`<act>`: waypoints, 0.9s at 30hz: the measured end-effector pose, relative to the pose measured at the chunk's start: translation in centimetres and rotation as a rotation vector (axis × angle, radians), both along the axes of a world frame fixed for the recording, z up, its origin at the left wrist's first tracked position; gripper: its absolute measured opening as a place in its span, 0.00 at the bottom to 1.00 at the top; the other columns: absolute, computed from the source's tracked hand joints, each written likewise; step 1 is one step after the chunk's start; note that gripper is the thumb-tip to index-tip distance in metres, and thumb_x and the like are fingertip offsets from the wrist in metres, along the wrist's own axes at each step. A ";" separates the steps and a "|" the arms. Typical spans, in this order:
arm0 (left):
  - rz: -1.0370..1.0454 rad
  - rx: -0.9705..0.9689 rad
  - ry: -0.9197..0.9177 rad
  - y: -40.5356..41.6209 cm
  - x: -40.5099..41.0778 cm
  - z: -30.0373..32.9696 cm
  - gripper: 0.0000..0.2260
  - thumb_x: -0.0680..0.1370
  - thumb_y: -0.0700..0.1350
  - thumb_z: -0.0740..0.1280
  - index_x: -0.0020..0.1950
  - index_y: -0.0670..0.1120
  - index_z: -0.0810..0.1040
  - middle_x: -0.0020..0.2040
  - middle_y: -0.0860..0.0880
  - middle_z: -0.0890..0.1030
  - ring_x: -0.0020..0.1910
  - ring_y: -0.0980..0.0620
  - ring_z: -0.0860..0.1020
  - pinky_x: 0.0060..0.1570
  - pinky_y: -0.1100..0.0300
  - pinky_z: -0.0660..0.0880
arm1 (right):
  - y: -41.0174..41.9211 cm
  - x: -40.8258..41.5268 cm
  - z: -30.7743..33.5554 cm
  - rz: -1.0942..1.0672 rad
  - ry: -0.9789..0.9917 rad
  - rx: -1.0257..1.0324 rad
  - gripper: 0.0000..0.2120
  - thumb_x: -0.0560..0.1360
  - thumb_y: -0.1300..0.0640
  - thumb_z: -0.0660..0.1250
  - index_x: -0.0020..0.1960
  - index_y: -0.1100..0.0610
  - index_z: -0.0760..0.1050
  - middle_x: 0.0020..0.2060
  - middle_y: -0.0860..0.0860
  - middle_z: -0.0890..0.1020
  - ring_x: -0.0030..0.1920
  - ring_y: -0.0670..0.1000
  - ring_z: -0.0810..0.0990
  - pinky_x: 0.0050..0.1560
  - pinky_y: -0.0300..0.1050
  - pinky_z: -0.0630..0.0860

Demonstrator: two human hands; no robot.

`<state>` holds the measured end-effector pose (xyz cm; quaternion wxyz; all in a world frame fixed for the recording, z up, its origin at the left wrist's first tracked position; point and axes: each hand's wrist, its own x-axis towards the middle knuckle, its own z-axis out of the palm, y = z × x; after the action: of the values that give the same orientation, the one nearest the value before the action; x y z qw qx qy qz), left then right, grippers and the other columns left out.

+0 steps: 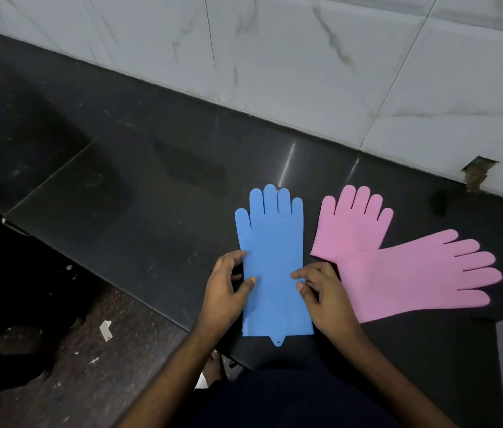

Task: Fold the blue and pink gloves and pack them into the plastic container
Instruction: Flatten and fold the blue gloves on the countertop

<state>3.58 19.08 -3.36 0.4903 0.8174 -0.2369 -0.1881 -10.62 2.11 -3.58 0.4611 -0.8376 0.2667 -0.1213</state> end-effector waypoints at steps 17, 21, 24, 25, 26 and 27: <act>0.060 0.101 0.089 1.1 -1.7 0.9 0.22 0.79 0.42 0.73 0.71 0.47 0.72 0.47 0.51 0.80 0.43 0.56 0.78 0.42 0.69 0.75 | 0.4 -0.5 1.9 0.012 0.176 0.143 0.14 0.80 0.54 0.68 0.65 0.42 0.75 0.41 0.45 0.79 0.39 0.44 0.80 0.44 0.36 0.79; -0.015 0.149 -0.012 1.4 -1.7 0.6 0.25 0.78 0.42 0.73 0.72 0.51 0.69 0.51 0.53 0.76 0.45 0.57 0.76 0.43 0.68 0.74 | 0.2 -1.3 1.7 -0.013 0.127 0.286 0.09 0.82 0.51 0.66 0.60 0.41 0.79 0.51 0.50 0.86 0.54 0.49 0.83 0.57 0.42 0.80; -0.159 0.253 -0.273 1.9 -1.9 0.3 0.22 0.80 0.44 0.71 0.72 0.53 0.72 0.61 0.54 0.69 0.59 0.54 0.70 0.54 0.61 0.74 | 0.1 -1.9 1.8 -0.012 0.080 0.413 0.13 0.84 0.55 0.61 0.61 0.40 0.79 0.59 0.38 0.83 0.57 0.36 0.80 0.54 0.30 0.77; -0.210 0.284 -0.360 2.0 -1.8 0.2 0.20 0.80 0.43 0.71 0.70 0.53 0.75 0.64 0.52 0.69 0.62 0.52 0.69 0.55 0.60 0.74 | 0.0 -2.1 1.8 0.005 0.066 0.439 0.16 0.84 0.58 0.60 0.62 0.40 0.79 0.59 0.38 0.83 0.58 0.36 0.80 0.55 0.29 0.76; -0.252 0.305 -0.430 2.1 -1.7 0.1 0.17 0.79 0.43 0.72 0.67 0.53 0.78 0.66 0.50 0.70 0.64 0.50 0.69 0.56 0.59 0.74 | 0.0 -2.3 1.7 0.028 0.056 0.438 0.18 0.84 0.61 0.60 0.65 0.42 0.79 0.59 0.39 0.84 0.60 0.37 0.80 0.58 0.30 0.75; -0.281 0.324 -0.480 2.2 -1.6 0.0 0.14 0.79 0.43 0.72 0.64 0.53 0.81 0.68 0.48 0.71 0.66 0.47 0.69 0.58 0.56 0.74 | 0.0 -2.5 1.5 0.049 0.047 0.405 0.20 0.83 0.65 0.61 0.67 0.44 0.78 0.57 0.41 0.85 0.61 0.38 0.80 0.61 0.31 0.74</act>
<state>2.03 21.28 -3.40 0.2529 0.8651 -0.4235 -0.0909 -13.10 2.09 -2.03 0.6166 -0.7365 0.2761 -0.0343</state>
